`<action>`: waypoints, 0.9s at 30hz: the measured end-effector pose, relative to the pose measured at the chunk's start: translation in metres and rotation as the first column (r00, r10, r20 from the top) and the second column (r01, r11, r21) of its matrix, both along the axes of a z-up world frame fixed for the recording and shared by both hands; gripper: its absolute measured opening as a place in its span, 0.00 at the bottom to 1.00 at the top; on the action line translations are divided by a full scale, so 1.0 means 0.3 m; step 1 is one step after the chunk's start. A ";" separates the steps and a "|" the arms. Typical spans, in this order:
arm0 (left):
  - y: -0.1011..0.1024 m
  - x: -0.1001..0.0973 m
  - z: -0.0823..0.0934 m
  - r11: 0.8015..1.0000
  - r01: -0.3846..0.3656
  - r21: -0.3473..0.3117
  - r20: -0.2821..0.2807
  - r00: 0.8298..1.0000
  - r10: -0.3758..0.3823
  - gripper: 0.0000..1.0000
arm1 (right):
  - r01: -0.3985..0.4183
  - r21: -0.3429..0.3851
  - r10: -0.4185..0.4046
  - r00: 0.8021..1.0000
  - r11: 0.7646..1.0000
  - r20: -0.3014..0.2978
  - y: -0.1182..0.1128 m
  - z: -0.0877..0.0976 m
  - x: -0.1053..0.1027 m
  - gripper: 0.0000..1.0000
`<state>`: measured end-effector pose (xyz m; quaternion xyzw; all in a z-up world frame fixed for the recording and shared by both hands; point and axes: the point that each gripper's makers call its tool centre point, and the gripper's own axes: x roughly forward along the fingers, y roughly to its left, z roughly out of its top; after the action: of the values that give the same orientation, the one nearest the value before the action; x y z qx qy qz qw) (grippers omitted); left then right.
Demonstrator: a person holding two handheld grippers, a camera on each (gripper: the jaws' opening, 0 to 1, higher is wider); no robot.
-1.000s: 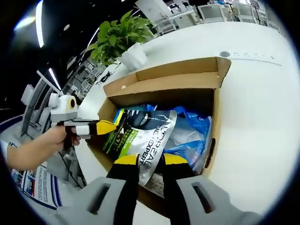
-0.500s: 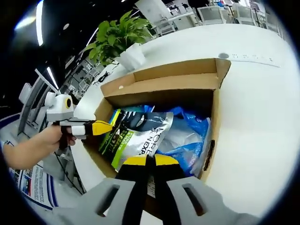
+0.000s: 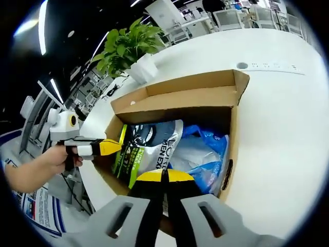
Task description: Operate the shoe box by opening the lid, removing the specified soft item, and placing it in the target area until the item is outside and the box remains undamaged.
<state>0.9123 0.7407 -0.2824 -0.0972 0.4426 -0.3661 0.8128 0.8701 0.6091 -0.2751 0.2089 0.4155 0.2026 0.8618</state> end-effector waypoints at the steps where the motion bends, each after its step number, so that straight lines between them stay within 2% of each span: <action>1: -0.001 -0.002 0.003 1.000 -0.001 -0.001 0.000 1.000 0.001 0.00 | 0.001 0.001 -0.001 1.000 1.000 0.000 -0.002 0.004 0.000 0.00; 20: -0.035 -0.027 0.079 0.999 -0.021 -0.042 0.003 1.000 0.021 0.00 | 0.045 0.026 -0.045 0.999 0.999 0.020 -0.036 0.099 -0.021 0.00; 27: -0.029 -0.043 0.096 0.999 -0.021 -0.024 0.028 0.999 0.021 0.00 | 0.030 0.034 -0.031 0.999 0.999 0.026 -0.024 0.118 -0.038 0.00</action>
<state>0.8995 0.7320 -0.2536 -0.1065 0.4257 -0.3641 0.8215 0.8587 0.6020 -0.2396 0.2268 0.3973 0.1990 0.8666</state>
